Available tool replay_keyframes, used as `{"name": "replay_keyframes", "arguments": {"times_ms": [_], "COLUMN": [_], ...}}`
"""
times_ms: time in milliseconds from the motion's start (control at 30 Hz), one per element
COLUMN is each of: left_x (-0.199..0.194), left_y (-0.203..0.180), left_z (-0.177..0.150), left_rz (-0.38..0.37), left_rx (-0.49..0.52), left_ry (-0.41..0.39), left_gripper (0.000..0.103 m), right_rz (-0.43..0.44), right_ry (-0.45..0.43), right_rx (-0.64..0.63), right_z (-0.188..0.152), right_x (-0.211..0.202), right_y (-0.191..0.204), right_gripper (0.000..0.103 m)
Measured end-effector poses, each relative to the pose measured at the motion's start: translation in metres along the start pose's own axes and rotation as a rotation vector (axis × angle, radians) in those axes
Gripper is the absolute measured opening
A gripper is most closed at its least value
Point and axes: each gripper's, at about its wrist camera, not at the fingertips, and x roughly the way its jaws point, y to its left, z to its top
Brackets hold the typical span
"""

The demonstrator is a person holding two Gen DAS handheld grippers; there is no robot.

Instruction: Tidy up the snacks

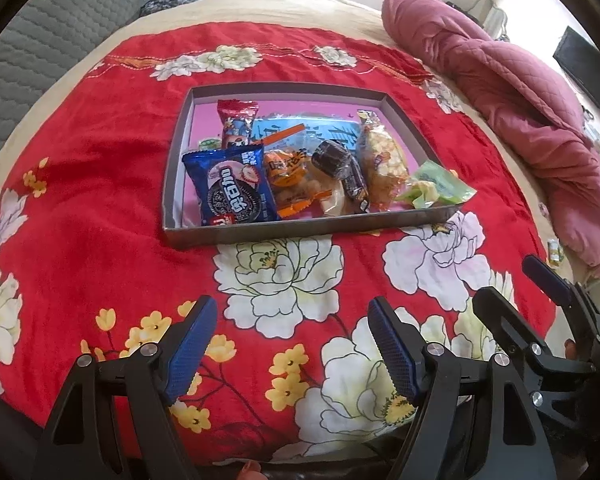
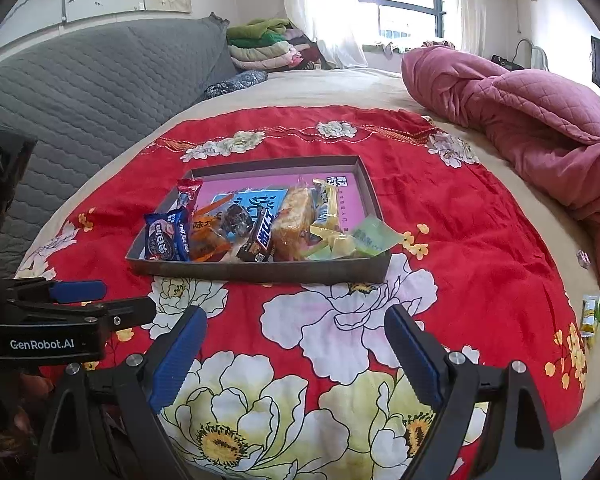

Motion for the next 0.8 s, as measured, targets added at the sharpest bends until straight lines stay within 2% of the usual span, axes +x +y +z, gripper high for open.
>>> {"name": "replay_keyframes", "arguments": {"times_ms": [800], "left_x": [0.0011], "left_y": [0.0018], "left_z": [0.0001], "left_rz": [0.018], "left_rx": [0.001], "left_ry": [0.004], "left_gripper": [0.079], "right_rz": [-0.004], "right_ry": [0.020], "right_rx": [0.016], "right_z": [-0.0004], "right_x": [0.0048], "right_y": [-0.0028], "right_gripper": [0.090]}}
